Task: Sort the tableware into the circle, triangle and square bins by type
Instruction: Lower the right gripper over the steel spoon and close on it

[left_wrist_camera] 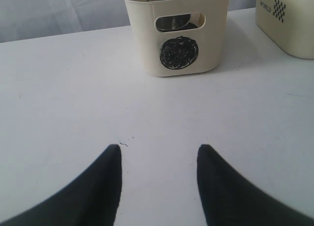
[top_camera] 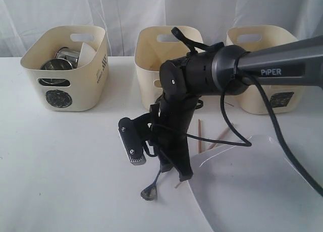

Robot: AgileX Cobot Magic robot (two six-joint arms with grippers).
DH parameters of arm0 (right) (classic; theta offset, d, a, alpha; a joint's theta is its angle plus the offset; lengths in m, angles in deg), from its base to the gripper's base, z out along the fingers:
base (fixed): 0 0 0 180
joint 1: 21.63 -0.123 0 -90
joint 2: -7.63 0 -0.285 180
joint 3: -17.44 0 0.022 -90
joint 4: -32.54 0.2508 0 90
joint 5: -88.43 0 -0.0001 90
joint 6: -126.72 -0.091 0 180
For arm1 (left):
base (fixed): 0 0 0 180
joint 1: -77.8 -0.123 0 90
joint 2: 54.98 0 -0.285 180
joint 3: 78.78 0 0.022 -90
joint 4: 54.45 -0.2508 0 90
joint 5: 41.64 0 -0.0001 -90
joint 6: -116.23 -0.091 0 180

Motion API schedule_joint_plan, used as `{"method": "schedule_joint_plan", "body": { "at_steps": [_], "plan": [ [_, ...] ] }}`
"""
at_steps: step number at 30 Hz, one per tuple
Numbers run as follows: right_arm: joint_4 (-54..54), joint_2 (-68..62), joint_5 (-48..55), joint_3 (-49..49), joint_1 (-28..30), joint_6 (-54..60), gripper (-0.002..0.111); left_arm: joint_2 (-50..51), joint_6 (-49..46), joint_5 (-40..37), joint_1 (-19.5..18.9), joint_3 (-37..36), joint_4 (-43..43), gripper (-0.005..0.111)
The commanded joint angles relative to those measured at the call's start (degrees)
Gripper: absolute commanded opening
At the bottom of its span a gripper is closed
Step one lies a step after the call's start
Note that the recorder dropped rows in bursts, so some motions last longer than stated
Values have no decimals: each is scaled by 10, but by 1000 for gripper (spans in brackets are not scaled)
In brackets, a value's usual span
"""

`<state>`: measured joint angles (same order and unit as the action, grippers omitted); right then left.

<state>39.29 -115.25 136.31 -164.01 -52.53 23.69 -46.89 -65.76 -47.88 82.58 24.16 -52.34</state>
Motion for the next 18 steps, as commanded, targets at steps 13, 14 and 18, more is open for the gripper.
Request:
{"method": "schedule_joint_plan", "body": {
  "at_steps": [13, 14, 18],
  "plan": [
    [-26, -6, -7, -1, 0, 14, 42, -3, 3, 3, -1, -2, 4, 52],
    [-26, -7, -7, -1, 0, 14, 42, -3, 3, 3, -1, -2, 4, 52],
    [-23, -15, -8, -1, 0, 14, 42, -3, 3, 3, -1, -2, 4, 52]
  ]
}}
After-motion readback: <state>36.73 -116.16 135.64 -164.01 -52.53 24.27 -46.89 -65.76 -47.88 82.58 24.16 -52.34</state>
